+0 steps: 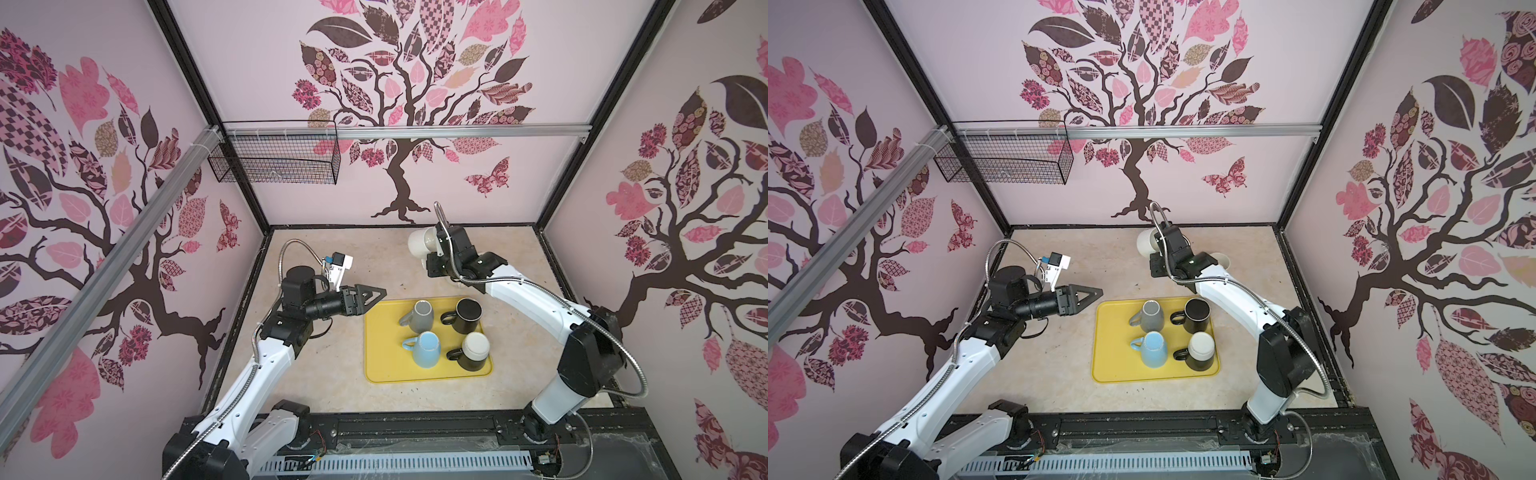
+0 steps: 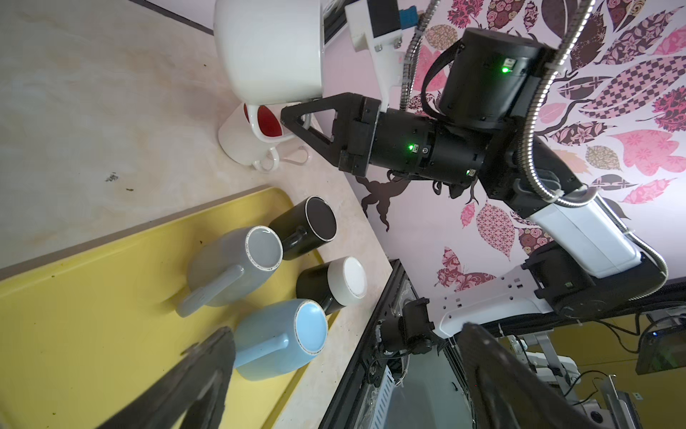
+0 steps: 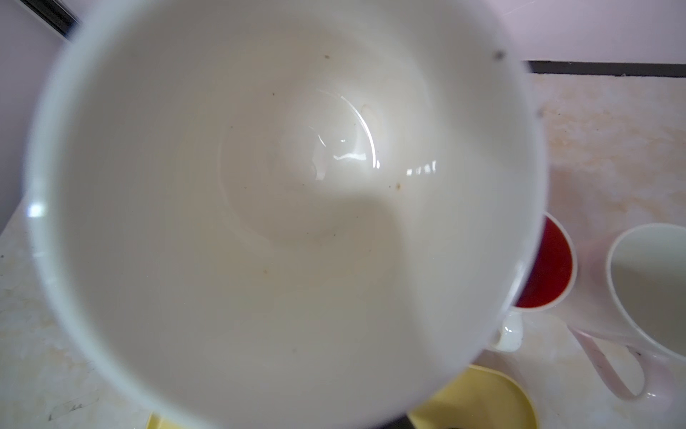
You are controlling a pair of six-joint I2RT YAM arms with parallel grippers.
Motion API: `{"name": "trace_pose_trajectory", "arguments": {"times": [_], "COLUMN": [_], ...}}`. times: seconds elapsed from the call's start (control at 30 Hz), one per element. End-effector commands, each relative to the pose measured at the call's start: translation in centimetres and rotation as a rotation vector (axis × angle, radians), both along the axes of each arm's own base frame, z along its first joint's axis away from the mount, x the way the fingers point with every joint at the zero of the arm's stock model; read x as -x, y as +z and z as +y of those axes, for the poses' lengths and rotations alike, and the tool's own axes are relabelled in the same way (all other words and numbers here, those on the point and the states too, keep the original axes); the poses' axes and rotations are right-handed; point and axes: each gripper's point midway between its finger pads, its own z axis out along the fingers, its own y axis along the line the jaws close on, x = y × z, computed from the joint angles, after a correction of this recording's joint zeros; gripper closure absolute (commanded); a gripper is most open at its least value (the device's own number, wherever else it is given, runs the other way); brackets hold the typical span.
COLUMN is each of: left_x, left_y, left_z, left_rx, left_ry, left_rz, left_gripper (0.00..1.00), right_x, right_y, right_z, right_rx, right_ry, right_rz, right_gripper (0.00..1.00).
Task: Turn the mug right side up
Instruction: Place the mug at the top-center of the table.
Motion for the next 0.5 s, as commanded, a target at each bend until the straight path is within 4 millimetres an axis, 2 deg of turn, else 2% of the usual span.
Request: {"name": "trace_pose_trajectory", "arguments": {"times": [0.0,0.23,0.47], "left_x": [0.5,0.4,0.4], "left_y": [-0.7,-1.0,-1.2], "left_z": [0.1,0.2,0.2], "left_rx": [-0.008,-0.002,-0.003], "left_ry": [-0.011,-0.01,-0.005], "left_rz": [-0.01,0.007,0.012], "left_gripper": [0.03,0.03,0.03], "right_x": [-2.4,-3.8,-4.5], "right_y": [2.5,-1.8,-5.1], "right_z": [0.0,-0.7,-2.0], "right_rx": [0.018,0.123,0.191], "right_ry": [-0.029,-0.054,-0.075], "right_rz": [-0.083,0.005,0.07], "right_gripper": [1.0,1.0,1.0]}}
